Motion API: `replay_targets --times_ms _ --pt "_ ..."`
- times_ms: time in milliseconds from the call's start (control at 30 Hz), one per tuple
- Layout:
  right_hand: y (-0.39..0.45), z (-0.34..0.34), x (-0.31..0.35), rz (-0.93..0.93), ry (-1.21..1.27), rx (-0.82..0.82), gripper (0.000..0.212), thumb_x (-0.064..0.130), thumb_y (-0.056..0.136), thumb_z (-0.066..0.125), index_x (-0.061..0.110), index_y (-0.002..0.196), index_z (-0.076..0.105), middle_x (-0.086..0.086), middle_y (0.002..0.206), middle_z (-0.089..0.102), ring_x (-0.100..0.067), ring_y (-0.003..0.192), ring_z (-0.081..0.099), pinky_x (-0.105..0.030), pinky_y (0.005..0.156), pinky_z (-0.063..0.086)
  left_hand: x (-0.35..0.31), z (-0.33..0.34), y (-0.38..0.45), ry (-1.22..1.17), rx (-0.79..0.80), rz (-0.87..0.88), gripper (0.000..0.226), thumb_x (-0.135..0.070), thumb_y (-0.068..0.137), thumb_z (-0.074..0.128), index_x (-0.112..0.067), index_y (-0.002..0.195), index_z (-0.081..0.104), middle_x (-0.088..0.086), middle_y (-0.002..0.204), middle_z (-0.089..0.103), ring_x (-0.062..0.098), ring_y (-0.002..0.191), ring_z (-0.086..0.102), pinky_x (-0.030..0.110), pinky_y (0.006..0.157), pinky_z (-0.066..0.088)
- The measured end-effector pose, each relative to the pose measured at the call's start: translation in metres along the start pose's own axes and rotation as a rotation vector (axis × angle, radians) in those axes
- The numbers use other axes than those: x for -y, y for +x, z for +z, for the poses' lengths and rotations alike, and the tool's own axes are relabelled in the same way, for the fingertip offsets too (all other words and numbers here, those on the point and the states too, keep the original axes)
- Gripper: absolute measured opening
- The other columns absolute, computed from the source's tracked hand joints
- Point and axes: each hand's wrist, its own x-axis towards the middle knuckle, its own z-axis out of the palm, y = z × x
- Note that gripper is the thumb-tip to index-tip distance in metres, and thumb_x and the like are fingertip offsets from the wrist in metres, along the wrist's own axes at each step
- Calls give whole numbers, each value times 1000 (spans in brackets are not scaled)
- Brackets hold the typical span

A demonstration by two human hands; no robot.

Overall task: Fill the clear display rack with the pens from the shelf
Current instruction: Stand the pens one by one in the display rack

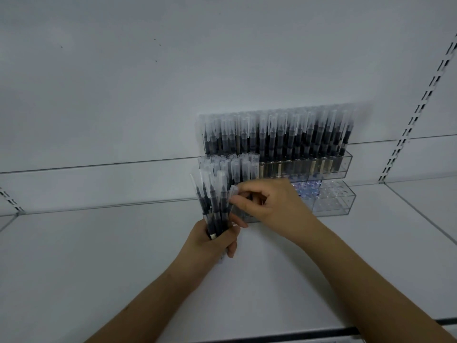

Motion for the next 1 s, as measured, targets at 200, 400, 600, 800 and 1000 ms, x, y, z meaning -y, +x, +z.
replay_targets --times_ms 200,400,600,800,1000 --pt "0 -44 8 163 470 -583 14 23 97 56 21 85 63 8 70 61 -10 53 53 -21 48 46 2 1 -1 -17 19 25 24 -1 96 51 -13 86 68 4 53 50 15 53 47 16 56 40" --pt "-1 -55 -10 188 209 -772 14 29 103 49 26 92 57 1 77 66 -18 65 71 -30 56 47 6 0 1 -9 -3 20 27 -6 96 54 -23 81 69 6 53 47 16 52 43 23 57 39" --pt "4 -41 -11 209 89 -579 14 27 102 50 17 100 60 5 82 68 -7 65 70 -28 58 58 6 1 2 -22 -5 18 28 -6 95 54 -23 80 70 5 53 47 16 51 42 23 57 40" --pt "9 -33 -9 199 51 -491 12 23 102 52 16 101 61 3 85 67 -5 64 70 -26 62 59 6 1 2 -31 0 15 26 -4 95 55 -21 81 71 4 52 46 15 50 42 21 55 39" --pt "15 -31 -12 162 -169 -459 16 29 101 52 17 99 62 6 77 67 -5 64 68 -36 66 59 5 2 2 -32 2 15 28 -4 94 56 -22 80 71 4 52 46 15 51 42 20 55 39"
